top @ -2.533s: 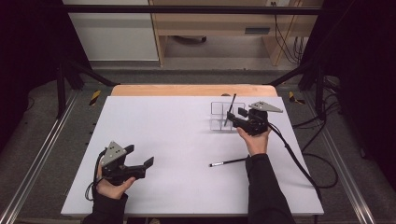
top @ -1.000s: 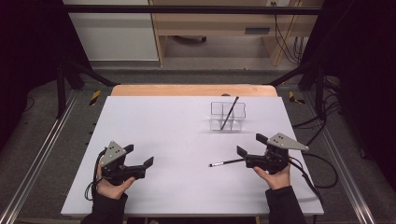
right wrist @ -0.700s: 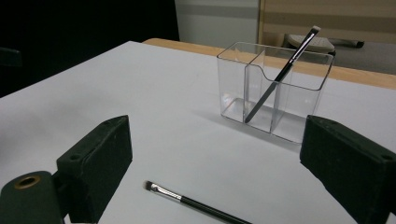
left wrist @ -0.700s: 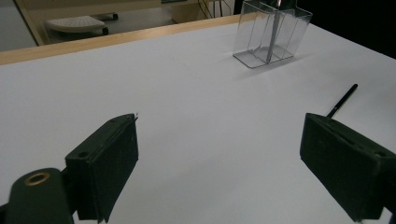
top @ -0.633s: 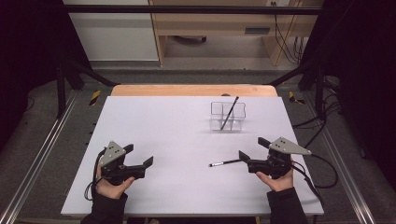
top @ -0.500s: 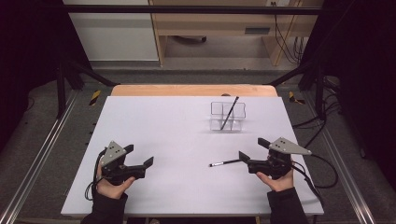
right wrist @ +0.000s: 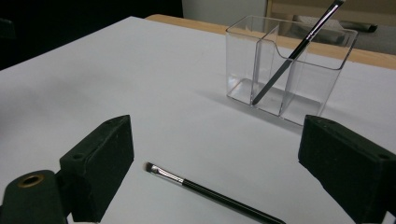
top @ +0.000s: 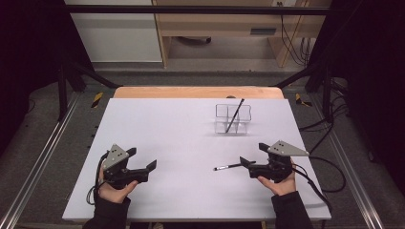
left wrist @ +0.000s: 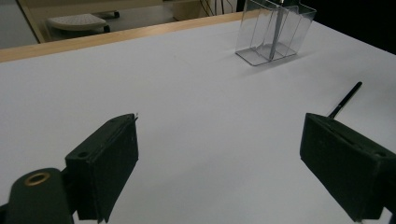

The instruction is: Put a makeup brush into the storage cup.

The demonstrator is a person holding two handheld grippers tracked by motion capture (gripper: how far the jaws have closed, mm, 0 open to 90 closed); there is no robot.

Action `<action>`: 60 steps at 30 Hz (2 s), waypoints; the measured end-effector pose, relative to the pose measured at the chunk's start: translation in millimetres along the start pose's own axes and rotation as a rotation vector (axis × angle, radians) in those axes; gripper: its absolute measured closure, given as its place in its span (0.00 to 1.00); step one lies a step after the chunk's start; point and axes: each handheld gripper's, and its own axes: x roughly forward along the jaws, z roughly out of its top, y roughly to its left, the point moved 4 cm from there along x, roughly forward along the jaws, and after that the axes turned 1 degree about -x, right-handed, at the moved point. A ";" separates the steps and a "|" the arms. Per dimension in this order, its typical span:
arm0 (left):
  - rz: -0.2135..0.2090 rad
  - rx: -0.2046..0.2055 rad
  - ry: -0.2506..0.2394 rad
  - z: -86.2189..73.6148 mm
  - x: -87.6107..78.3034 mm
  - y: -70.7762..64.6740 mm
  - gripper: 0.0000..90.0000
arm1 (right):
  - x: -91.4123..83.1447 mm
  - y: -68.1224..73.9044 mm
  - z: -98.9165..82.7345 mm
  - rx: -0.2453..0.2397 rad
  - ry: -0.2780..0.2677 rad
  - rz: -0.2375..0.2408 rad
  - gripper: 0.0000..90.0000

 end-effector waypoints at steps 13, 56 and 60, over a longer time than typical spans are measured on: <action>0.003 0.010 0.015 -2.1 3.2 -0.4 0.12 | 21.9 2.0 -12.1 -0.018 0.105 0.003 0.13; -0.004 0.033 0.020 -1.7 4.9 -5.7 0.12 | 77.0 10.2 -47.5 -0.090 0.342 0.056 0.18; -0.004 0.032 0.021 -1.9 5.0 -5.5 0.12 | 81.6 9.1 -50.1 -0.087 0.353 0.055 0.20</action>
